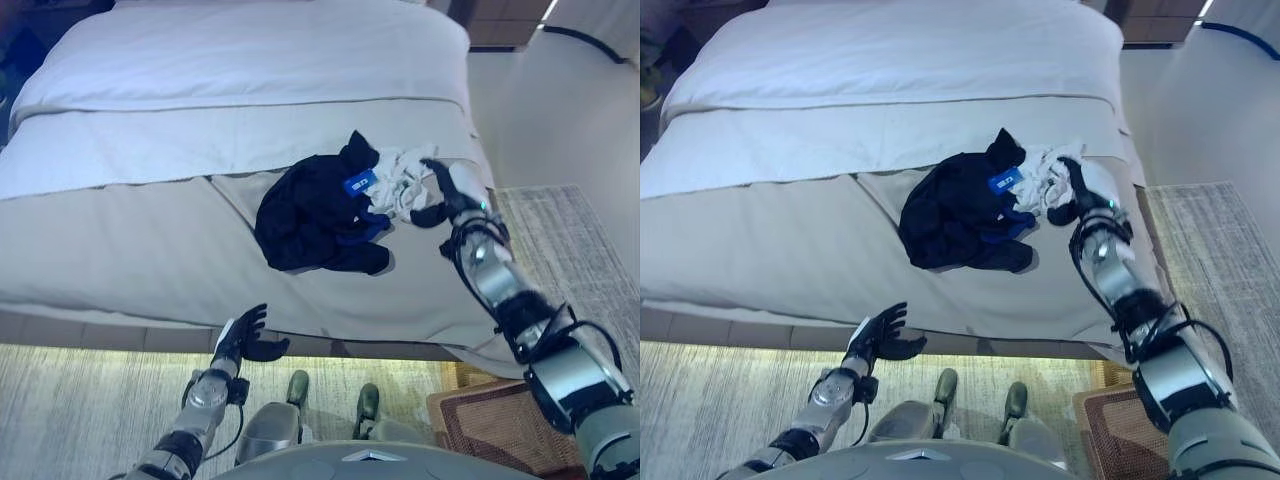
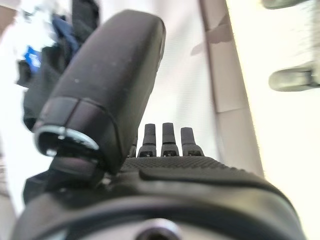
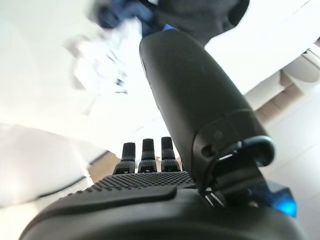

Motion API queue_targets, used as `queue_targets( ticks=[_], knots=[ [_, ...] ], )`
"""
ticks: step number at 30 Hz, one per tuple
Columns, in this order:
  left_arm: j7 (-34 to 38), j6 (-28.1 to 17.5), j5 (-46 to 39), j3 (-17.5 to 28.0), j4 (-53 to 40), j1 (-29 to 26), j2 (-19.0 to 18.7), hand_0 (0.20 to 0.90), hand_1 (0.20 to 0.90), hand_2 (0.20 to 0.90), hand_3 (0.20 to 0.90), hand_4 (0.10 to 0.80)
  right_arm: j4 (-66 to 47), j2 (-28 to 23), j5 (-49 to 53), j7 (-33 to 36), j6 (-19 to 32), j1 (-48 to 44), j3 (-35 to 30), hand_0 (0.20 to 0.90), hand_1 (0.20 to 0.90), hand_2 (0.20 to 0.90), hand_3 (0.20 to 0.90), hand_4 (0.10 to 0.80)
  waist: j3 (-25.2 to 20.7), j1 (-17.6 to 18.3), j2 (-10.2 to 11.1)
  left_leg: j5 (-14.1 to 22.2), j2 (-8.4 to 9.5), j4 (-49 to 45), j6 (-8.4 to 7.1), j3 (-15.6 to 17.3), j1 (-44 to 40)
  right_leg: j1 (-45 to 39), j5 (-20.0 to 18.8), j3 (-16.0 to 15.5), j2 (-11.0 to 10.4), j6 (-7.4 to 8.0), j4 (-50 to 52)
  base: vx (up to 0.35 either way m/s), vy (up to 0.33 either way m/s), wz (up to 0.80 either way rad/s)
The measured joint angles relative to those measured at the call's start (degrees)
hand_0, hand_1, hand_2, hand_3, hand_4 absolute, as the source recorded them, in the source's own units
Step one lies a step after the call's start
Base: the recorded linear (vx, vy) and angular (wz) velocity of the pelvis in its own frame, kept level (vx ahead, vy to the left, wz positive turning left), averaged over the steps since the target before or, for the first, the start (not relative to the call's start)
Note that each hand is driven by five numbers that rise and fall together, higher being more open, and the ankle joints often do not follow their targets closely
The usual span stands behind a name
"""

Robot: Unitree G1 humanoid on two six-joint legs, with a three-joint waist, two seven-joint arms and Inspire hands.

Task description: Pick up the clothes from the bed and place them into the basket

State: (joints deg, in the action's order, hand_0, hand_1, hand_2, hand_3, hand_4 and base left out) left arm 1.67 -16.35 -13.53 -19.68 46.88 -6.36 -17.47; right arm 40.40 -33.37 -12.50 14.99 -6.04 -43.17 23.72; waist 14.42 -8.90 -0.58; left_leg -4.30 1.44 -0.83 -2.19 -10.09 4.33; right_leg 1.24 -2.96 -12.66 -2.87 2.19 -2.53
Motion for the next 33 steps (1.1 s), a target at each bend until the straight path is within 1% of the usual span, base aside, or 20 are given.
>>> queue_targets(
  ticks=[1, 3, 4, 5, 6, 7, 10, 13, 14, 15, 16, 18, 20, 22, 24, 25, 26, 27, 28, 33],
  knots=[
    [0.66, -0.14, 0.07, -1.00, -1.71, -1.25, -0.83, 0.900, 0.900, 0.900, 0.900, 0.800, 1.58, -0.29, -0.21, -0.01, -0.15, -2.33, 0.19, 0.900, 0.900, 0.900, 0.900, 0.800, 1.13, -0.60, -0.31, 0.01, 0.34, -1.56, -0.06, -0.48, 1.72, 1.78, 0.72, -0.63, -0.42, -0.18, 2.09, -0.088, 0.065, 0.31],
    [2.95, -0.27, 0.20, -2.93, -4.03, -4.74, -1.96, 0.900, 0.900, 0.900, 0.900, 0.800, 5.26, -1.87, -1.10, 0.00, -0.34, -7.49, 2.10, 0.900, 0.900, 0.900, 0.900, 0.800, 4.81, -1.90, -1.71, 0.62, 0.70, -4.67, -0.92, -1.12, 4.75, 5.73, 3.74, -1.57, -1.37, -1.21, 8.39, -0.072, 0.063, 0.31],
    [4.23, -0.23, 0.27, -3.44, -5.02, -5.64, -2.67, 0.900, 0.900, 0.900, 0.900, 0.800, 5.82, -2.47, -1.66, -0.04, -0.37, -8.93, 3.07, 0.900, 0.900, 0.900, 0.900, 0.800, 5.88, -2.37, -1.84, 0.82, 1.04, -6.11, -1.18, -1.13, 6.57, 8.37, 4.98, -1.75, -1.86, -1.46, 11.91, -0.041, 0.057, 0.22],
    [5.96, -0.12, 0.27, -3.49, -6.35, -6.39, -3.68, 0.900, 0.900, 0.900, 0.900, 0.800, 6.05, -2.95, -2.39, -0.05, -0.42, -10.40, 4.27, 0.900, 0.900, 0.900, 0.900, 0.800, 7.34, -2.82, -1.90, 1.01, 1.68, -7.64, -1.36, -1.26, 8.49, 11.18, 6.66, -2.06, -2.94, -1.55, 16.15, -0.016, 0.053, 0.19],
    [6.74, -0.05, 0.27, -3.44, -6.45, -6.96, -3.97, 0.900, 0.900, 0.900, 0.900, 0.800, 6.08, -3.10, -2.53, -0.11, -0.42, -10.74, 4.34, 0.900, 0.900, 0.900, 0.900, 0.800, 8.19, -2.91, -1.94, 1.19, 1.88, -8.05, -1.30, -1.27, 8.92, 12.12, 7.37, -2.05, -3.57, -1.61, 17.86, 0.003, 0.052, 0.21],
    [8.52, 0.53, 0.24, -3.39, -7.38, -7.38, -4.72, 0.900, 0.900, 0.900, 0.900, 0.800, 6.27, -3.20, -2.84, -0.14, -0.84, -11.35, 4.96, 0.900, 0.900, 0.900, 0.900, 0.800, 9.54, -3.91, -2.00, 1.46, 2.68, -9.48, -1.40, -1.25, 10.30, 14.09, 8.47, -2.17, -4.56, -1.65, 20.94, 0.010, 0.045, 0.19],
    [11.56, 1.39, 0.46, -2.99, -9.62, -7.17, -6.86, 0.900, 0.900, 0.900, 0.900, 0.800, 7.03, -3.45, -3.86, -0.51, -1.71, -12.07, 6.06, 0.900, 0.900, 0.900, 0.900, 0.800, 13.26, -5.22, -2.28, 2.90, 4.48, -14.39, -0.60, -1.25, 12.99, 17.41, 11.47, -2.06, -6.64, -2.06, 28.14, -0.033, 0.035, 0.20],
    [13.30, 2.42, 1.19, -2.89, -13.11, -6.30, -8.71, 0.900, 0.900, 0.900, 0.900, 0.800, 9.88, -3.47, -5.32, -1.14, -3.19, -12.75, 6.39, 0.900, 0.900, 0.900, 0.900, 0.800, 14.85, -6.84, -2.60, 5.10, 6.05, -20.54, 0.32, -1.13, 17.49, 21.51, 13.69, -2.22, -8.56, -2.63, 34.21, -0.016, 0.006, 0.16],
    [13.35, 2.64, 1.19, -2.88, -14.82, -5.80, -9.01, 0.900, 0.900, 0.900, 0.900, 0.800, 11.33, -3.47, -5.55, -1.63, -3.62, -13.49, 6.43, 0.900, 0.900, 0.900, 0.900, 0.800, 15.30, -7.27, -2.84, 6.94, 6.68, -23.21, 0.79, -1.06, 19.02, 22.91, 15.19, -2.25, -9.28, -2.72, 36.81, 0.042, -0.020, 0.16],
    [13.33, 2.64, 1.20, -2.88, -15.40, -5.40, -9.00, 0.900, 0.900, 0.900, 0.900, 0.800, 11.84, -3.50, -5.55, -1.71, -3.83, -13.62, 6.39, 0.900, 0.900, 0.900, 0.900, 0.800, 15.42, -7.33, -2.98, 7.10, 6.94, -24.66, 0.94, -0.87, 19.91, 23.51, 15.37, -2.08, -9.69, -2.87, 38.08, -0.028, 0.007, 0.19],
    [13.14, 2.72, 1.19, -2.98, -16.87, -4.77, -8.89, 0.900, 0.900, 0.900, 0.900, 0.800, 13.22, -3.47, -5.55, -1.92, -4.14, -13.70, 6.47, 0.900, 0.900, 0.900, 0.900, 0.800, 15.63, -7.88, -3.19, 8.91, 7.83, -28.41, 1.25, -0.62, 21.82, 24.88, 17.24, -2.05, -10.69, -3.12, 41.68, -0.038, 0.010, 0.16],
    [12.95, 2.71, 1.11, -3.02, -18.14, -4.10, -8.95, 0.900, 0.900, 0.900, 0.900, 0.800, 13.70, -3.45, -5.54, -2.28, -4.42, -13.93, 6.47, 0.900, 0.900, 0.900, 0.900, 0.800, 15.75, -8.52, -3.39, 9.97, 8.64, -31.70, 1.41, -0.43, 23.59, 26.16, 18.31, -2.04, -11.38, -2.86, 44.30, -0.056, 0.015, 0.13],
    [12.63, 2.73, 1.02, -3.04, -20.82, -3.48, -9.16, 0.900, 0.900, 0.900, 0.900, 0.800, 15.13, -3.62, -5.52, -2.74, -4.94, -16.29, 6.47, 0.900, 0.900, 0.900, 0.900, 0.800, 16.06, -8.45, -3.74, 11.59, 9.40, -35.91, 2.16, 0.28, 26.56, 28.98, 20.13, -1.73, -12.81, -3.26, 48.52, -0.066, 0.025, 0.17],
    [12.62, 2.67, 0.78, -3.08, -22.63, -2.82, -9.17, 0.900, 0.900, 0.900, 0.900, 0.800, 16.75, -3.62, -5.50, -2.82, -5.07, -18.60, 6.52, 0.900, 0.900, 0.900, 0.900, 0.800, 16.50, -8.53, -4.47, 12.06, 10.01, -38.89, 2.27, 0.52, 29.05, 31.22, 20.70, -1.28, -13.48, -3.26, 51.49, -0.068, 0.031, 0.08],
    [12.66, 2.65, 0.13, -3.12, -23.88, -2.55, -9.25, 0.900, 0.900, 0.900, 0.900, 0.800, 17.43, -3.62, -5.42, -2.82, -5.50, -20.05, 6.58, 0.900, 0.900, 0.900, 0.900, 0.800, 16.86, -8.57, -5.00, 13.03, 10.68, -42.07, 2.87, 1.01, 31.45, 33.74, 21.69, -0.33, -14.15, -3.06, 54.60, -0.062, 0.026, 0.03],
    [12.70, 2.65, 0.01, -3.10, -24.22, -2.43, -9.41, 0.900, 0.900, 0.900, 0.900, 0.800, 17.47, -3.65, -5.35, -2.81, -5.57, -20.36, 6.58, 0.900, 0.900, 0.900, 0.900, 0.800, 17.01, -8.66, -5.27, 13.67, 10.80, -43.78, 3.01, 1.37, 32.87, 35.08, 22.16, -0.07, -14.47, -3.30, 56.08, -0.055, 0.026, 0.00],
    [12.70, 2.65, 0.01, -3.07, -24.59, -2.24, -9.64, 0.900, 0.900, 0.900, 0.900, 0.800, 17.47, -3.64, -5.30, -2.81, -5.57, -20.53, 6.58, 0.900, 0.900, 0.900, 0.900, 0.800, 17.04, -8.67, -5.33, 14.19, 10.77, -44.54, 3.01, 1.47, 33.53, 35.73, 22.51, 0.05, -14.49, -3.44, 56.70, -0.040, 0.023, -0.03],
    [12.68, 2.65, -0.01, -3.06, -25.34, -1.75, -10.14, 0.900, 0.900, 0.900, 0.900, 0.800, 17.50, -3.65, -4.84, -2.76, -5.63, -20.72, 6.59, 0.900, 0.900, 0.900, 0.900, 0.800, 17.13, -8.73, -5.51, 14.65, 10.84, -46.36, 2.98, 1.69, 35.24, 37.23, 22.84, 0.32, -14.48, -3.12, 58.18, -0.033, 0.020, -0.03],
    [12.66, 2.63, -0.03, -3.04, -25.82, -1.26, -10.35, 0.900, 0.900, 0.900, 0.900, 0.800, 17.65, -3.72, -4.23, -2.76, -5.83, -21.04, 6.59, 0.900, 0.900, 0.900, 0.900, 0.800, 17.16, -8.70, -5.56, 15.38, 10.84, -47.96, 2.87, 1.92, 36.71, 38.73, 23.40, 0.81, -14.51, -3.49, 59.71, 0.000, 0.000, 0.00],
    [12.62, 2.64, -0.08, -3.04, -25.91, 0.75, -10.36, 0.900, 0.900, 0.900, 0.900, 0.800, 17.76, -3.89, -3.12, -2.40, -6.44, -22.44, 6.60, 0.900, 0.900, 0.900, 0.900, 0.800, 17.30, -8.58, -5.85, 15.74, 10.85, -51.93, 2.87, 2.04, 41.46, 43.13, 23.69, 1.16, -14.55, -3.82, 63.20, -0.006, 0.001, 0.01]
  ],
)
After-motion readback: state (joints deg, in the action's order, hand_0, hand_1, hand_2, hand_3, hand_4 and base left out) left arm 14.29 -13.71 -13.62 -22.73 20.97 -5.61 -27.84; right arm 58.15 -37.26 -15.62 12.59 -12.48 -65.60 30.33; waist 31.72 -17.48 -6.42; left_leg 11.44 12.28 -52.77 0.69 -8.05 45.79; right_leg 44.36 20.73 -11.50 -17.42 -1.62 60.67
